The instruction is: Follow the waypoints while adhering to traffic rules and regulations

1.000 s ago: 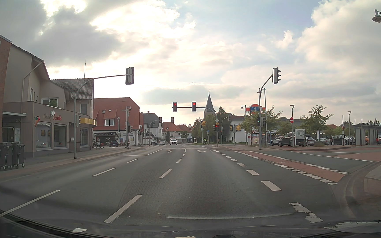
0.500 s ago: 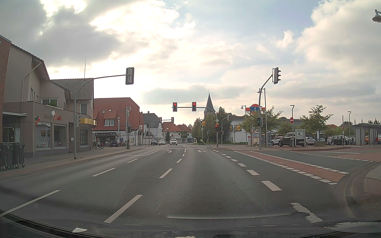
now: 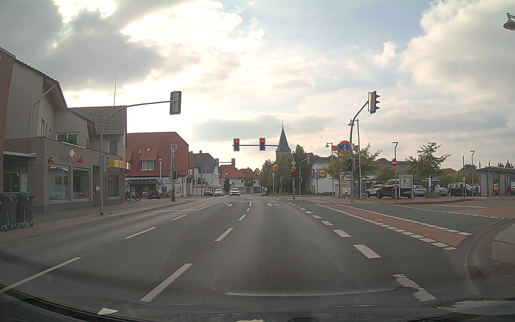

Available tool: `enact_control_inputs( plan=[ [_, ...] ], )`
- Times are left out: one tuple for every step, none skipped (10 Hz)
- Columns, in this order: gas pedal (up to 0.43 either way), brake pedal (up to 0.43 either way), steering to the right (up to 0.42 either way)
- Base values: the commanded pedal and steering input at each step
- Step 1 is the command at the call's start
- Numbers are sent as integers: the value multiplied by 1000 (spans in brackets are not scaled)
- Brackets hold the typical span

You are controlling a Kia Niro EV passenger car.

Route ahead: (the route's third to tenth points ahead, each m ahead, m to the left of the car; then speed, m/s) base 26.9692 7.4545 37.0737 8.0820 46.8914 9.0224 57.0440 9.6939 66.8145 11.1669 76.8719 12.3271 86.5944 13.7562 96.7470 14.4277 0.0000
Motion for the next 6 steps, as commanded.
enact_control_inputs(
  plan=[
    [0,220,-5],
    [0,220,-5],
    [0,220,-5],
    [0,220,-5],
    [0,220,-5],
    [0,220,-5]
  ],
)
